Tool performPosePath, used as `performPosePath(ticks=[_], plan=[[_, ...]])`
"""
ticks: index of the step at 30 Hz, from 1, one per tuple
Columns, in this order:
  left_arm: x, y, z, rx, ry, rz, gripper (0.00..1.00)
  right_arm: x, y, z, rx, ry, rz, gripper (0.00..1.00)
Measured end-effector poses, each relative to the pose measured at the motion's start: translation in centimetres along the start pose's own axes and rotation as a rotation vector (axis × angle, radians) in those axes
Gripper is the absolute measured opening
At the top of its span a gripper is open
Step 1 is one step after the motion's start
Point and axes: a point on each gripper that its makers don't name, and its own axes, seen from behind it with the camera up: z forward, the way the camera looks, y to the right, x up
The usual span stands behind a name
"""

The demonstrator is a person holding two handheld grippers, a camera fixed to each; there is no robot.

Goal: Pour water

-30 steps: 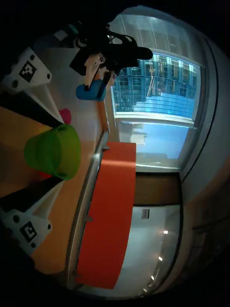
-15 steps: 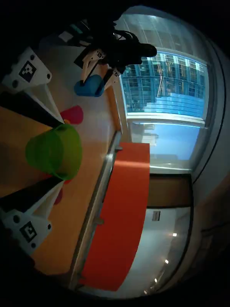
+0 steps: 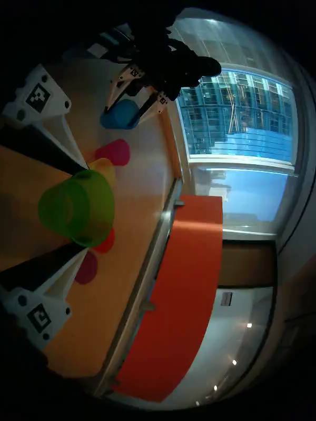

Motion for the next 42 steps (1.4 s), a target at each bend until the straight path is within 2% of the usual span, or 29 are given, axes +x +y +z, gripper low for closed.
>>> performPosePath(ticks=[11,17,32,42], plan=[[-2.1,0.3,2.0,-0.066,-0.116,0.025,0.87,-1.5,0.9,1.2,0.003,-0.038,0.003,0.9],[-2.8,0.6,2.7,-0.092,-0.145,0.037,0.87,-2.2,1.4,1.7,0.004,-0.054,0.004,0.9],[-4.0,1.3,3.9,-0.142,-0.15,-0.02,0.87,-2.7,1.9,2.6,0.003,-0.064,0.014,0.9],[-4.5,1.1,3.9,-0.151,-0.133,-0.055,0.87,-3.3,2.1,3.0,-0.003,-0.076,0.019,0.9]])
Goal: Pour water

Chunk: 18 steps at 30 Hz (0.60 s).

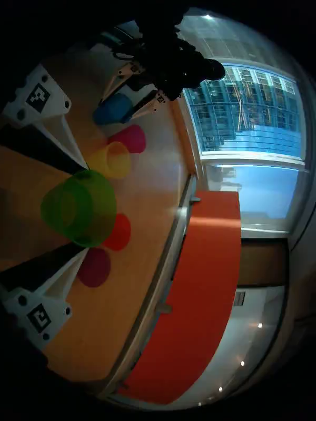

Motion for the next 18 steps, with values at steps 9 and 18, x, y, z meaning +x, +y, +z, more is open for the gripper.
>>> performPosePath(ticks=[9,18], plan=[[-1.0,-0.5,-0.2,0.007,-0.017,-0.011,0.87,-1.0,0.1,0.4,-0.004,-0.021,0.004,0.9],[-2.2,-0.2,-0.2,0.013,-0.05,0.01,0.87,-2.8,0.2,1.1,-0.009,-0.06,0.01,0.9]])
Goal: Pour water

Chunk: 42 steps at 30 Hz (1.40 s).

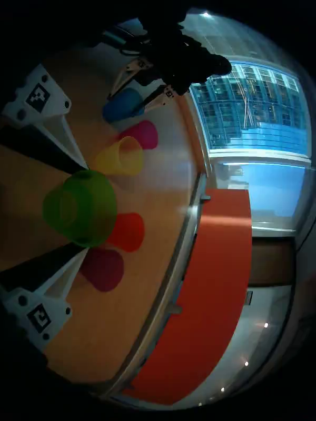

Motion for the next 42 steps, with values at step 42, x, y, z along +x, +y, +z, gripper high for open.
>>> performPosePath(ticks=[42], plan=[[-3.5,0.3,-3.0,0.011,-0.03,-0.051,0.87,-5.4,0.4,1.1,-0.03,-0.162,0.021,0.92]])
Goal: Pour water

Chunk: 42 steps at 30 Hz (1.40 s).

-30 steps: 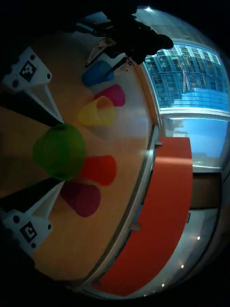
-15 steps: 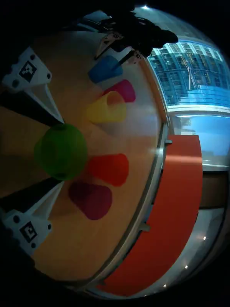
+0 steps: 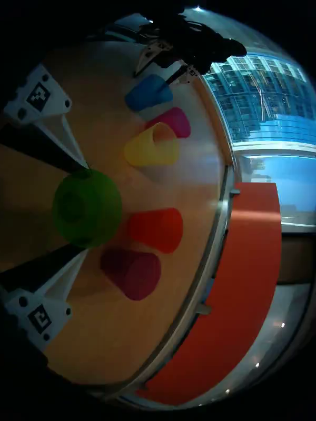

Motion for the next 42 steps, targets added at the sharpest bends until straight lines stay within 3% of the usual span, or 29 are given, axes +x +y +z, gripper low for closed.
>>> performPosePath(ticks=[6,15,26,35,42], plan=[[0.2,0.0,-0.2,0.004,0.004,0.0,0.87,-0.1,0.1,-0.2,-0.013,0.0,0.003,1.0],[0.0,-0.2,-0.8,0.025,0.008,-0.005,0.87,-0.7,-0.4,-1.2,-0.018,-0.005,0.006,1.0],[-0.1,-0.7,-2.7,0.09,0.047,-0.035,0.87,-1.6,-1.3,-4.1,-0.043,0.023,0.017,1.0],[-0.4,-0.4,-4.5,0.128,0.082,-0.071,0.87,-2.5,-2.0,-6.8,-0.067,0.048,0.03,1.0],[-0.4,-0.5,-5.3,0.166,0.104,-0.087,0.87,-2.3,-2.4,-7.7,-0.079,0.079,0.048,1.0]])
